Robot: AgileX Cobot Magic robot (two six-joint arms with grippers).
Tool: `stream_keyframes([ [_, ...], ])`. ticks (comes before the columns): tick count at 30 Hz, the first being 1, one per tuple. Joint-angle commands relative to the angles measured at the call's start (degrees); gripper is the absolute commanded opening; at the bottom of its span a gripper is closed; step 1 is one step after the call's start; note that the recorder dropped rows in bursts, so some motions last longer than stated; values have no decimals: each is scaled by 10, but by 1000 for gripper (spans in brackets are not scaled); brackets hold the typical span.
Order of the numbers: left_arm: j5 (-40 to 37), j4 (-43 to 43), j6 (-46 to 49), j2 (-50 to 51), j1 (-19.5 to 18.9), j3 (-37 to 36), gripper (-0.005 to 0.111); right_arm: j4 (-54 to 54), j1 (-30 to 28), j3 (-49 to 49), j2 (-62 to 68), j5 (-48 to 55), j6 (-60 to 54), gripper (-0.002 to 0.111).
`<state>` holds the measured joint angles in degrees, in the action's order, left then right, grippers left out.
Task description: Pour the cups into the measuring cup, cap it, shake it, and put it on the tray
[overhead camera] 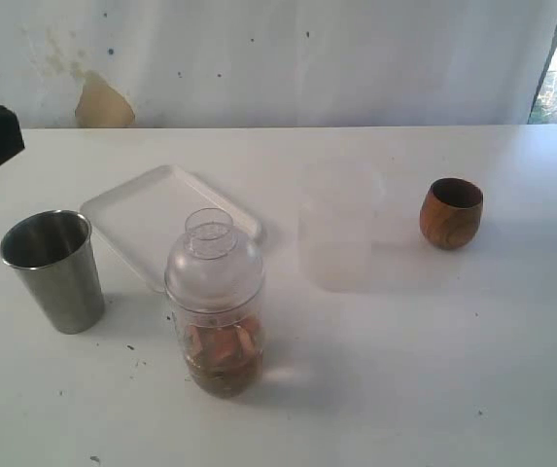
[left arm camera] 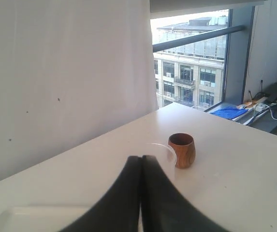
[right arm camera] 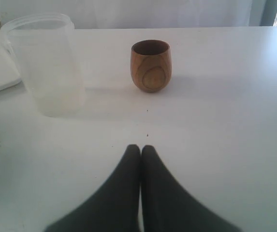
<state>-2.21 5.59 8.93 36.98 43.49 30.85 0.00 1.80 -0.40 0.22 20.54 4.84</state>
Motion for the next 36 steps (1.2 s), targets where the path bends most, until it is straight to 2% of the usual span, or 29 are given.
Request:
stream_keyframes([
  [1,-13,-2,1,-3,2,-2,0,0,-2,4,-2,-5,18,0],
  [17,-13,-2,1,-3,2,-4,0,0,-2,4,-2,-5,18,0],
  [21,6,-2,1,-3,-4,-22,0,0,-2,4,-2,-5,18,0],
  [23,47,-2,1,-6,-42,-68,0,0,-2,4,-2,-5,18,0],
  [24,44,-6,1,-11,-58,-85,0,0,-2,4,-2,-5,18,0],
  [27,-3,-20,1,-64,-147,-138,0,0,-2,4,-2,-5,18,0],
  [28,-10,-20,1,-86,-175,-151,0,0,-2,4,-2,-5,18,0],
  [29,-14,-20,1,-121,-217,-168,0,0,-2,4,-2,-5,18,0],
  [30,-14,-20,1,-142,-240,-177,0,0,-2,4,-2,-5,18,0],
  [36,-16,-20,1,-257,-348,-228,0,0,-2,4,-2,-5,18,0],
])
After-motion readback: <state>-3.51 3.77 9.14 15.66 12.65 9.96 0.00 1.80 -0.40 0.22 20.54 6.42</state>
